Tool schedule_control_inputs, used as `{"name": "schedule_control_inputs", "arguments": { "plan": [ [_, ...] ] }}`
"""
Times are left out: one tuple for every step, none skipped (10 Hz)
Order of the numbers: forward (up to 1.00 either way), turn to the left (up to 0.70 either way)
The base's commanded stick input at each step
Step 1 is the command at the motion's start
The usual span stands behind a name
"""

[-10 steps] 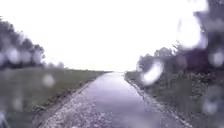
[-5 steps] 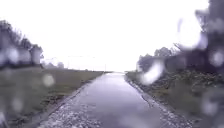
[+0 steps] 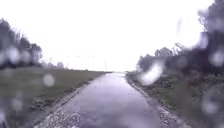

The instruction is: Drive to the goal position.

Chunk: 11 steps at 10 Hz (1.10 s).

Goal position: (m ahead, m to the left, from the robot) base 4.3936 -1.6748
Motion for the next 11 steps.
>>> {"name": "schedule_control_inputs", "arguments": {
  "plan": [
    [0.68,0.00],
    [0.68,0.00],
    [0.68,0.00],
    [0.68,0.00],
    [0.68,0.00],
    [0.68,0.00],
    [0.70,0.00],
    [0.69,0.00],
    [0.70,0.00],
    [0.70,0.00],
    [0.69,0.00]
  ]
}}
